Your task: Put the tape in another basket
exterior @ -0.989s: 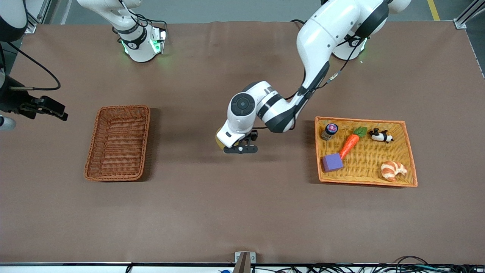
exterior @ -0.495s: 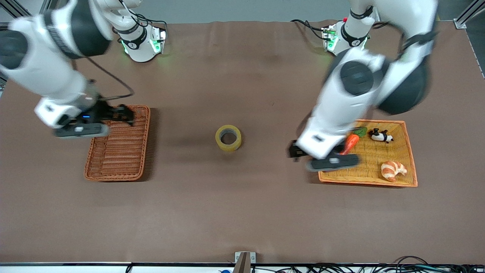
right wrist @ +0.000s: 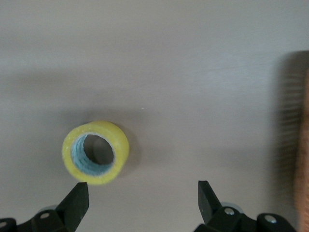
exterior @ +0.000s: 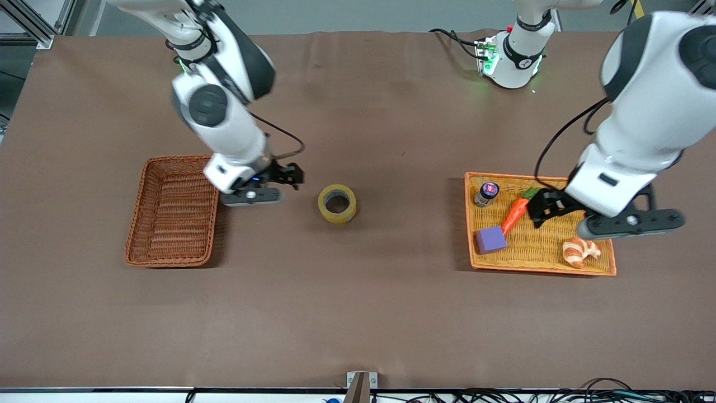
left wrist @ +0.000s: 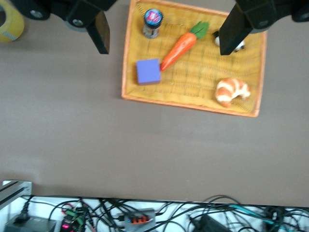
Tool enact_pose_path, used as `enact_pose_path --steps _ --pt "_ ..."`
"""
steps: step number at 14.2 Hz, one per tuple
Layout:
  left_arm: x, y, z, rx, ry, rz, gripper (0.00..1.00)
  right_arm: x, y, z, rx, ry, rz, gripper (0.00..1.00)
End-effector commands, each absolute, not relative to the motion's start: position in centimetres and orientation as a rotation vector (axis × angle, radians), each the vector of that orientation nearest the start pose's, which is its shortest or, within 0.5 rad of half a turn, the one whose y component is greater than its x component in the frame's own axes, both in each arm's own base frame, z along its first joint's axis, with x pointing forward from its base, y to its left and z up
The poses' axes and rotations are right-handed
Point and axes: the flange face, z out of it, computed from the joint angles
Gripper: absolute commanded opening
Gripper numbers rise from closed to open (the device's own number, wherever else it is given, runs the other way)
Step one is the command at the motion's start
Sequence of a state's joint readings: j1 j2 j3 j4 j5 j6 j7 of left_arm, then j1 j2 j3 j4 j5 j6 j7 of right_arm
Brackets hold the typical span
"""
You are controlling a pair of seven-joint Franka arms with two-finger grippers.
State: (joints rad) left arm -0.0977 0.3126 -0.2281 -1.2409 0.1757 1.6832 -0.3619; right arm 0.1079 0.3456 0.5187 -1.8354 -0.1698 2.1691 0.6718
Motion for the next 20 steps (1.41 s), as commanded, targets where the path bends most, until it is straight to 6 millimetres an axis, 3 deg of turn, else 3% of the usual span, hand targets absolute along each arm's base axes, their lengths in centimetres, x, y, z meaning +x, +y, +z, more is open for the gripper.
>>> enact_pose_path --steps 1,3,6,11,14,18,19,20 --pt "61.3 -14.8 62.7 -3.035 0.031 -0.201 1.00 52.7 38.6 30.8 -3.133 0.023 -0.065 1.00" --pt "60.7 -12.3 63.5 -3.032 0.027 -0.161 1.00 52.4 39.9 27.7 -3.160 0.030 -0.061 1.00" --pt "58.7 -10.8 65.6 -3.044 0.102 -0.156 1.00 52.8 40.4 25.7 -3.154 0.038 -0.019 1.00" --pt "54.8 -5.6 65.9 -3.098 0.125 -0.085 1.00 52.0 41.8 23.2 -3.128 -0.035 -0.035 1.00" --pt "52.8 -5.5 65.6 -3.095 0.125 -0.064 1.00 51.6 41.6 21.1 -3.165 -0.116 -0.050 1.00" --pt "51.9 -5.2 65.3 -3.095 0.119 -0.052 1.00 51.4 41.6 19.7 -3.158 -0.134 -0.046 1.00" --pt "51.8 -5.0 65.5 -3.095 0.114 -0.056 1.00 51.3 41.6 19.5 -3.161 -0.146 -0.051 0.95" --pt "51.9 -5.2 65.4 -3.095 0.119 -0.061 1.00 51.3 41.6 19.5 -3.163 -0.149 -0.053 0.82"
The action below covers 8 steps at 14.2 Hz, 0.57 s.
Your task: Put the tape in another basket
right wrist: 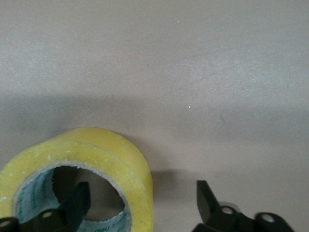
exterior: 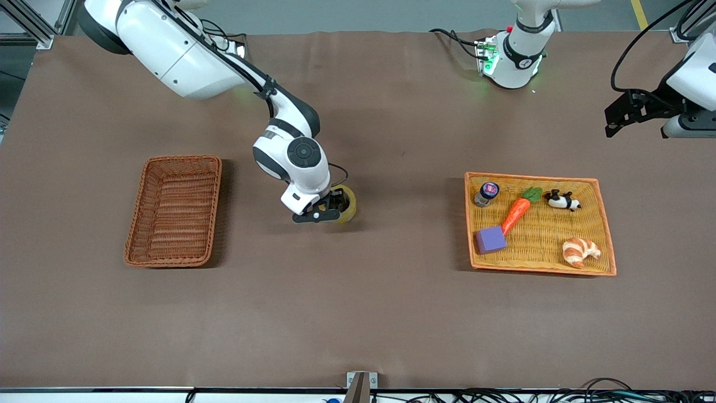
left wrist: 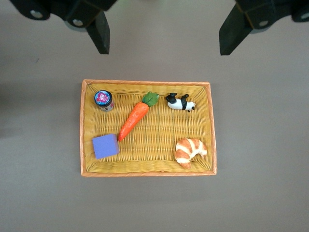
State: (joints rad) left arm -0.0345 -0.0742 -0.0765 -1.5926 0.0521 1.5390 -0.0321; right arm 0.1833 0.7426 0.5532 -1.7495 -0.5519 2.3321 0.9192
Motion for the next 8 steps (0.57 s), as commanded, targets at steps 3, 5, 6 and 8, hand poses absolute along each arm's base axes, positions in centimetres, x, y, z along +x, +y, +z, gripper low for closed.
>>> enact_pose_path --steps 3,5,6,8 --pt "52.51 -5.39 64.94 -3.094 0.124 -0.069 1.00 51.35 41.61 19.53 -3.164 -0.151 -0.054 0.35" --pt "52.53 -5.71 64.86 -3.094 0.132 -0.066 1.00 51.27 41.79 19.49 -3.154 -0.154 -0.061 0.11" --pt "52.49 -5.79 64.76 -3.093 0.134 -0.059 1.00 51.24 41.83 19.28 -3.150 -0.136 -0.057 0.00" --pt "52.40 -5.86 65.03 -3.092 0.136 -0.064 1.00 51.64 41.36 19.23 -3.153 -0.121 -0.058 0.00"
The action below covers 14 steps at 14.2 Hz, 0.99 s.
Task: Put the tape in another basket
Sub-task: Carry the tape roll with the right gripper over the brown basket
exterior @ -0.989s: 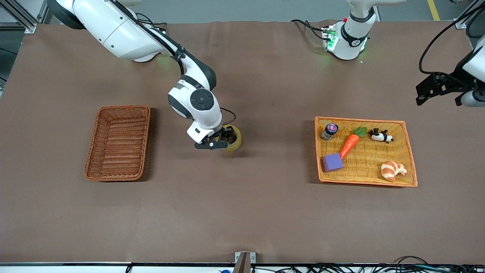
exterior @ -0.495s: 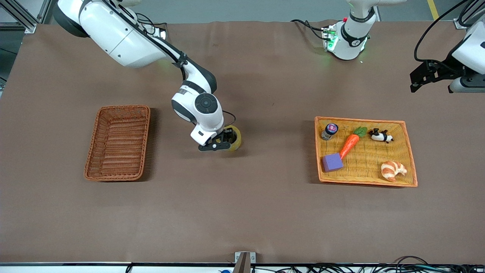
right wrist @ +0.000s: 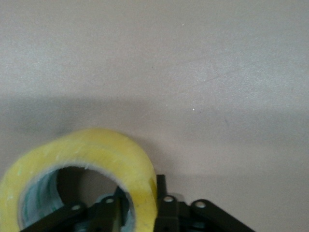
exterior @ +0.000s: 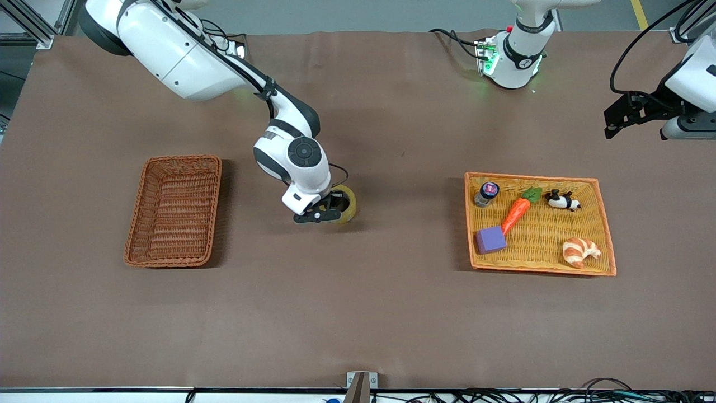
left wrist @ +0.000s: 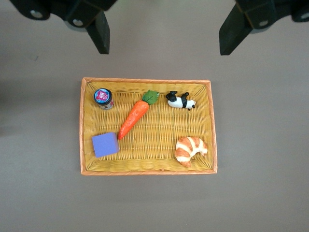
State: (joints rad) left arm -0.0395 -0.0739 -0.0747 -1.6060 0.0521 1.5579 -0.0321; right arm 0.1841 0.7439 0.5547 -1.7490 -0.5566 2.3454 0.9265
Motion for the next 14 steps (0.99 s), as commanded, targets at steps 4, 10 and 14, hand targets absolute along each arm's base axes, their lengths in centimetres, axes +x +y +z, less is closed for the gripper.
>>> enact_pose_path --steps 4,10,14 --pt "52.3 -6.1 65.3 -3.092 0.138 -0.074 1.00 53.0 39.9 21.8 -3.177 -0.112 -0.085 0.00" --pt "51.9 -7.5 65.7 -3.088 0.156 -0.085 1.00 56.3 32.8 32.5 -3.245 -0.060 -0.069 0.00" --pt "51.7 -8.7 65.8 -3.076 0.191 -0.092 1.00 58.9 22.8 37.4 -3.220 -0.164 0.009 0.00"
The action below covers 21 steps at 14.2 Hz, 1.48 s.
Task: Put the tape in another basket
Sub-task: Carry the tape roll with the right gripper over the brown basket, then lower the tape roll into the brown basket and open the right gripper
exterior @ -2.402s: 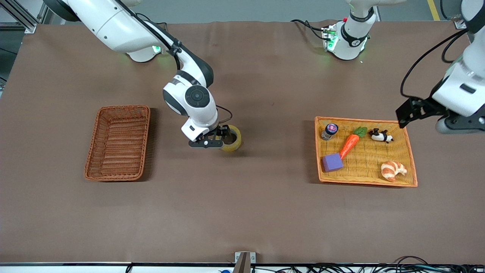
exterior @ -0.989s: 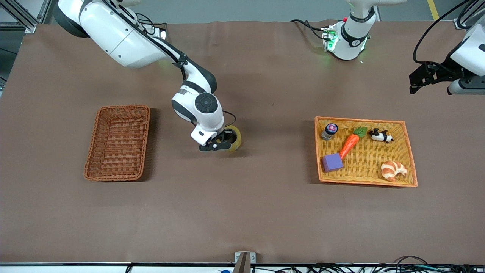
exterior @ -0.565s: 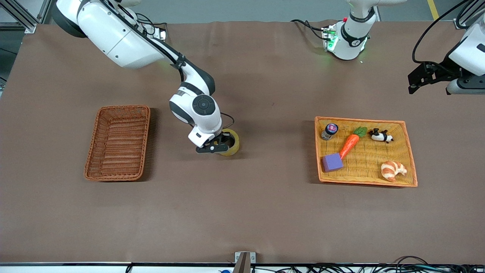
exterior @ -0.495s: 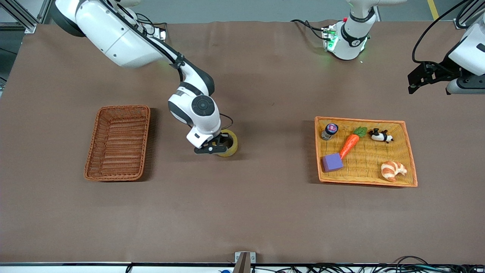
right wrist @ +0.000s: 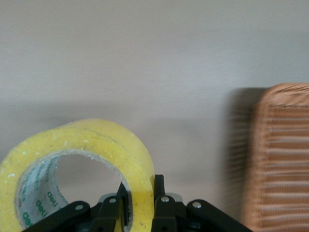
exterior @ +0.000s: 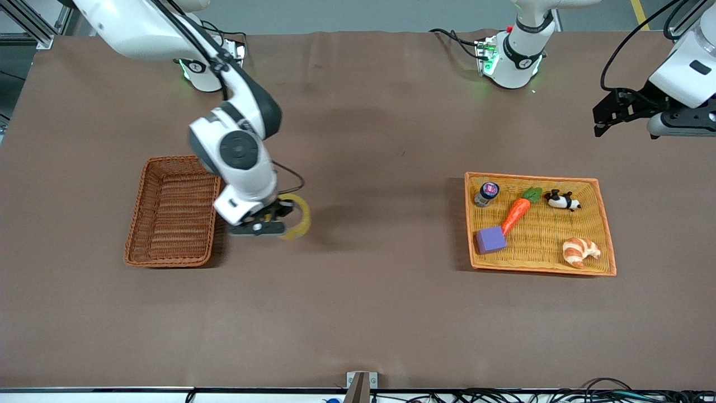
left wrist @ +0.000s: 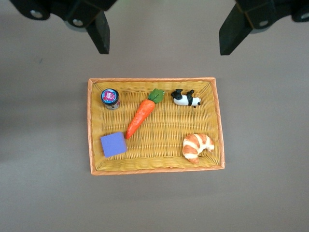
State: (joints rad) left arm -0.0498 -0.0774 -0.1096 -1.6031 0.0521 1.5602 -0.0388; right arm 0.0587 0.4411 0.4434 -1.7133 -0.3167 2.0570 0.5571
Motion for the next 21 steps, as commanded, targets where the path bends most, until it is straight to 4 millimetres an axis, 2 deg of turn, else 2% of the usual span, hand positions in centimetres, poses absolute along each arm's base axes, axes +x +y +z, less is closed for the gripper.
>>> enact_pose_path --steps 1,3,5,8,10,11,14,16,21 --pt "51.7 -8.7 65.8 -3.076 0.191 -0.092 1.00 59.0 20.1 37.9 -3.207 -0.198 0.029 0.00" --pt "51.7 -8.8 66.0 -3.074 0.198 -0.099 1.00 58.8 15.0 37.7 -3.218 -0.281 0.069 0.00" --pt "51.6 -9.8 66.1 -3.071 0.223 -0.105 1.00 58.4 11.9 37.5 -3.229 -0.314 0.095 0.00" --pt "51.6 -9.9 66.0 -3.070 0.228 -0.100 1.00 58.6 6.5 36.4 -3.232 -0.392 0.133 0.00" --pt "51.7 -9.9 65.9 -3.069 0.228 -0.098 1.00 57.9 2.1 35.4 -3.226 -0.464 0.141 0.00" --pt "51.7 -10.0 65.8 -3.069 0.230 -0.096 1.00 57.4 0.9 34.7 -3.219 -0.479 0.131 0.00" --pt "51.8 -10.1 65.7 -3.069 0.235 -0.093 1.00 55.2 -1.2 30.7 -3.172 -0.497 0.091 0.00" --pt "51.9 -10.1 65.6 -3.069 0.233 -0.091 1.00 53.6 -1.4 28.4 -3.166 -0.514 0.056 0.00" --pt "52.1 -9.9 65.2 -3.070 0.224 -0.079 1.00 51.8 -2.3 25.3 -3.162 -0.567 -0.021 0.02"
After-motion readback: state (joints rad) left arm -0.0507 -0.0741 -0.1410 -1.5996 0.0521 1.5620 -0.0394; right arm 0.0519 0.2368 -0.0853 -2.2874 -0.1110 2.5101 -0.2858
